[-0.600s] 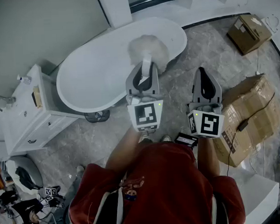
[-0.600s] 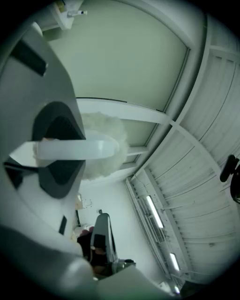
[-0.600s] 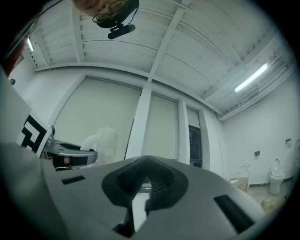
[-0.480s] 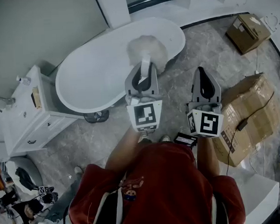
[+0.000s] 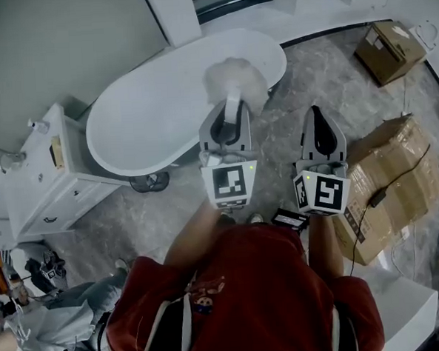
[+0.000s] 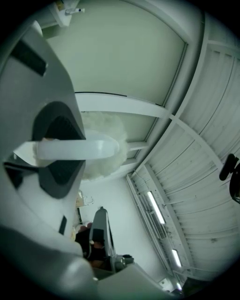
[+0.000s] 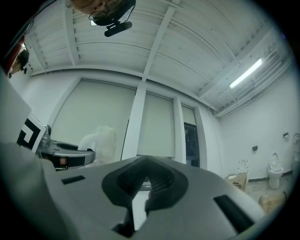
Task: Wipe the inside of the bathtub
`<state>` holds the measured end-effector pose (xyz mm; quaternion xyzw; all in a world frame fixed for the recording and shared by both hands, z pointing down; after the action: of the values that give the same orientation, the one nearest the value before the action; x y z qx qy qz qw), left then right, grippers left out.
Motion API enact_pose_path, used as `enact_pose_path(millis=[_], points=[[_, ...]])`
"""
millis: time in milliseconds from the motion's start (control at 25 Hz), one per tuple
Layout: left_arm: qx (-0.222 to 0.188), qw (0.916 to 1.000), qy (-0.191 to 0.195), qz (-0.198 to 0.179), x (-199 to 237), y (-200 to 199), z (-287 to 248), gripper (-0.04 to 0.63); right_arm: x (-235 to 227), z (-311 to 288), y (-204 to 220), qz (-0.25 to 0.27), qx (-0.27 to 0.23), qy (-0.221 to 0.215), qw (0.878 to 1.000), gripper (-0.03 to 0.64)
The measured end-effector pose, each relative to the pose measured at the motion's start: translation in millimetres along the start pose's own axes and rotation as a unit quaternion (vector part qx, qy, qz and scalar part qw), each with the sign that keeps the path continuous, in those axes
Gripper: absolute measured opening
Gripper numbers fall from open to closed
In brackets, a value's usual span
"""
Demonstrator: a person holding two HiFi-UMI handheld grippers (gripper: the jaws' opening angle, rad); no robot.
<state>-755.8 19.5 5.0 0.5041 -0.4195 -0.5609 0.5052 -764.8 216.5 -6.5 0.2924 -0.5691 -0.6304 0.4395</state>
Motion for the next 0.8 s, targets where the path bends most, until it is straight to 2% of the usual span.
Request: enact_pose_path(millis=[160, 440, 800], points=[[0.002, 1.0, -0.003, 0.002, -20, -2, 0, 0.092, -21, 10, 4, -0.009, -0.003, 0.003, 1.0, 0.012], [0.011, 0.9999, -0.003, 0.002, -36, 3, -8, 0.092, -37, 13, 9, -0.008, -0.008, -0.022, 1.0, 0.012], [0.017, 0.9997, 0.011, 0.017, -36, 25, -68, 0.092, -57, -34, 37, -0.002, 0.023, -0.012, 1.0, 0.012]])
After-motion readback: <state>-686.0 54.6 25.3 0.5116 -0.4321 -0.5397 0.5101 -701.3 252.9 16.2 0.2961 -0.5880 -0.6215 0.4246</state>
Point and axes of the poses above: the fingertips, and each gripper's own axes: z backward along the fingers, x to its left, y out of its underside, the point moved 9 cm from there along z, backward along the fingers, and after that the axes turned 11 degrees about -y, right-handed, at the moved point
